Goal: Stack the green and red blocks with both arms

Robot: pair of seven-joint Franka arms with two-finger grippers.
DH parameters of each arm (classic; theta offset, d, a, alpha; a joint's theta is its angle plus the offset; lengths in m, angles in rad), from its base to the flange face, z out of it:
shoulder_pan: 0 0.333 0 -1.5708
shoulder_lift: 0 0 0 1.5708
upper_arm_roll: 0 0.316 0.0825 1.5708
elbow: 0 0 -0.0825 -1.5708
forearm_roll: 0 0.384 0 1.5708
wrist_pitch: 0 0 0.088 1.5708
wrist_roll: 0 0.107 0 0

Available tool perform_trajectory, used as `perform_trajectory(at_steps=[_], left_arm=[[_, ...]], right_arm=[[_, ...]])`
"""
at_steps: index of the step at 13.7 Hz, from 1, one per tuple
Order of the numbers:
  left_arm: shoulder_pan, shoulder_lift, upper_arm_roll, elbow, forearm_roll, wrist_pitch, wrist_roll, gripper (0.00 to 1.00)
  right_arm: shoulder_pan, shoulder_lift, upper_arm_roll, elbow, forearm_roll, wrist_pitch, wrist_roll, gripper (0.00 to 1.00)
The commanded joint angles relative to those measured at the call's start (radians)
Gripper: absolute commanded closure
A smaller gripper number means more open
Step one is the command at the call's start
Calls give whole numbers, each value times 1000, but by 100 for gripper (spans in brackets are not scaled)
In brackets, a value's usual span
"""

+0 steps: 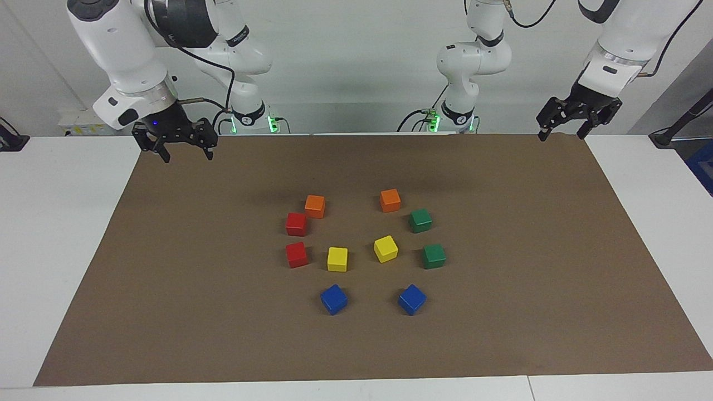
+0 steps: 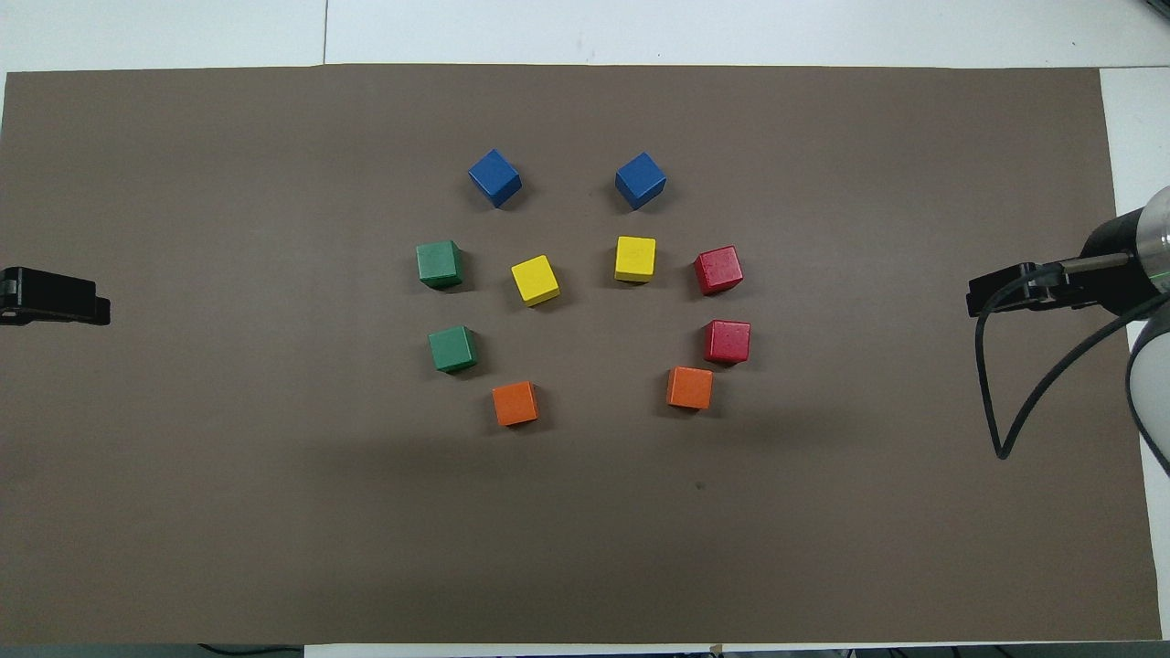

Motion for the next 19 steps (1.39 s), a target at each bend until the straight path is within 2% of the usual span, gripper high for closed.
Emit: perform_trajectory(at_steps=[1,9,12,14,16,19], left_arm=[[6,-20,-7,-15,17,8,14,0],[8,-33,-5,-19,17,5,-1,0],[-5,-65,-13,-108,9,71,-32,0],[-72,-83,-14,-174,8,134,-38,0],[-133,-86,-16,-226,5,198,-128,0],[-213,-60,-16,-292,-26,280,-196,0]], right_arm=[[-16,-4,3,-3,-15,-14,-11,0],[-19,-6,6,-9,-25,2,-11,0],[-18,-6,6,-9,-25,2,-11,0],[-19,-6,4,-13,-25,2,-11,0],[-19,-6,6,-12,-25,3,-11,0],[-12,-6,6,-14,-23,6,-7,0]])
